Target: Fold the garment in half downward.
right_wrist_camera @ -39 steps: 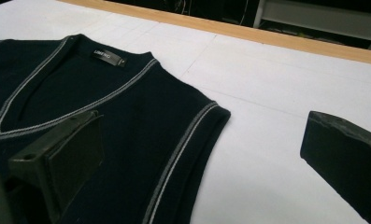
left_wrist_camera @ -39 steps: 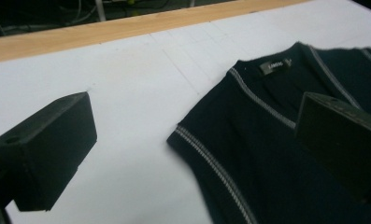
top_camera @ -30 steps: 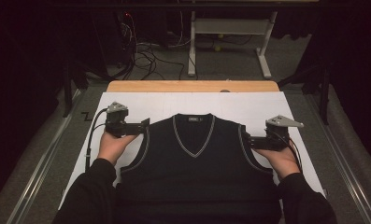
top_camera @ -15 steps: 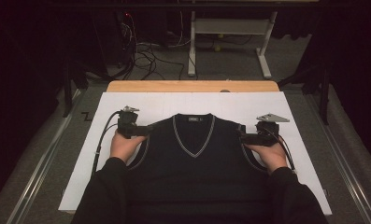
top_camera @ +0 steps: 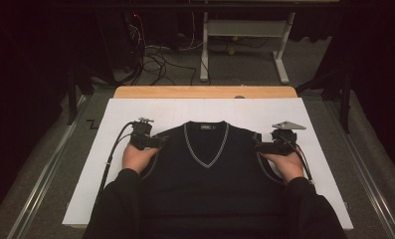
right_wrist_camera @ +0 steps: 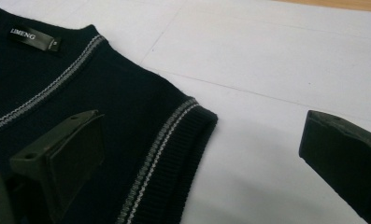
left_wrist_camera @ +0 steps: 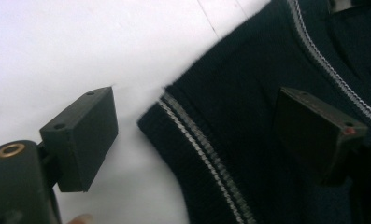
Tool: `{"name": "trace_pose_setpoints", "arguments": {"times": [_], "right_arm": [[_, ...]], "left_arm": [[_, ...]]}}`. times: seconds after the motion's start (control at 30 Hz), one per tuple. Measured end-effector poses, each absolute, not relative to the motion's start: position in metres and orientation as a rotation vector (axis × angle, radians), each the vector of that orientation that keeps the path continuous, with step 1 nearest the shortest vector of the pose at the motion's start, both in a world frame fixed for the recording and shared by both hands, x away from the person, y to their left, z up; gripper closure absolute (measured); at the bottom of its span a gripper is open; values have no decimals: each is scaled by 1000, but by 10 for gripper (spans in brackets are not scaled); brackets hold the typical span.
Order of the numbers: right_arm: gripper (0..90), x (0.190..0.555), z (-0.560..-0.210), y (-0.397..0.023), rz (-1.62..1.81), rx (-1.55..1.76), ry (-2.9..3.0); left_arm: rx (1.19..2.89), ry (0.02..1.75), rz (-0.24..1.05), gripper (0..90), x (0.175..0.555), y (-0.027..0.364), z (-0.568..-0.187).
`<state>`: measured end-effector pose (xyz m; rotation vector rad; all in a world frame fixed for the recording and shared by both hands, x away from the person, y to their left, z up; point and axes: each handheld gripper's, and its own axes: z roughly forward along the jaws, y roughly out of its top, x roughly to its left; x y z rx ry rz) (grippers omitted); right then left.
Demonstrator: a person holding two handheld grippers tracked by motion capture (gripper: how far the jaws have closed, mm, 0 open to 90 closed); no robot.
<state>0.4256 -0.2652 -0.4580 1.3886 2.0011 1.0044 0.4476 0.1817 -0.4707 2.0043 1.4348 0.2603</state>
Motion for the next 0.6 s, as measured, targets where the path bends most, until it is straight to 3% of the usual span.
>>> {"name": "trace_pose_setpoints", "arguments": {"times": [0.1,0.23,0.37,0.6], "right_arm": [[12,426,-459,-266,998,1387,2003],[22,427,-460,-265,990,1401,2004],[38,429,-459,-261,976,1423,2036],[159,434,-456,-254,942,1414,2081]], "left_arm": [[2022,1445,314,149,446,177,-471],[2051,1451,381,277,443,172,-471],[2042,1485,388,336,442,169,-469],[2034,1475,362,497,441,168,-469]]}}
